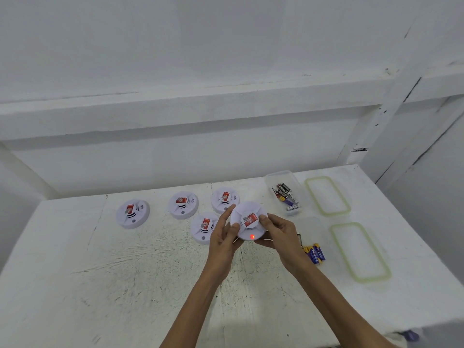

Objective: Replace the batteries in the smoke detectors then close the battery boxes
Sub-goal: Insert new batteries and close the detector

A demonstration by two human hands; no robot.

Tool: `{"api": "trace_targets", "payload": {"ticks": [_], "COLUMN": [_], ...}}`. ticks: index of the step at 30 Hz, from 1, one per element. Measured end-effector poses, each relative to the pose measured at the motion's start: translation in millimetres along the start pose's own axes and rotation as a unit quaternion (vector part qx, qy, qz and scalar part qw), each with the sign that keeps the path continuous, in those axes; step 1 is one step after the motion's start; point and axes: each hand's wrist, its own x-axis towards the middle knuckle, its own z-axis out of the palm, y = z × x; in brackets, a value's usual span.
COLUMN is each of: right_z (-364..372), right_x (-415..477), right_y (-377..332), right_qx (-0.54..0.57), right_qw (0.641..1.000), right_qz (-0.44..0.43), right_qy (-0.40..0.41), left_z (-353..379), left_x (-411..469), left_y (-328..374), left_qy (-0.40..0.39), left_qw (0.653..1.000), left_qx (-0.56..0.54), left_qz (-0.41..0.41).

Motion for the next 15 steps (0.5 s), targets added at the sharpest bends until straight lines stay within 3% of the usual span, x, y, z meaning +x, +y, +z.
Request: {"api": "trace_targets", "payload": {"ticks": [15], "right_z": [-0.3], "right_x": [-0.3], "right_y": [-2.7], "right_qx": [-0.008], "right_qw": [1.0], "right_qz": [-0.002], "right_qy": [0.0], "left_z": [1.1], "left_x": [-0.3], "left_y": [1.5], "left_qy": [-0.007], "left_qw": [1.0], "left_qx": [-0.012], "left_qz": [-0.001]}}
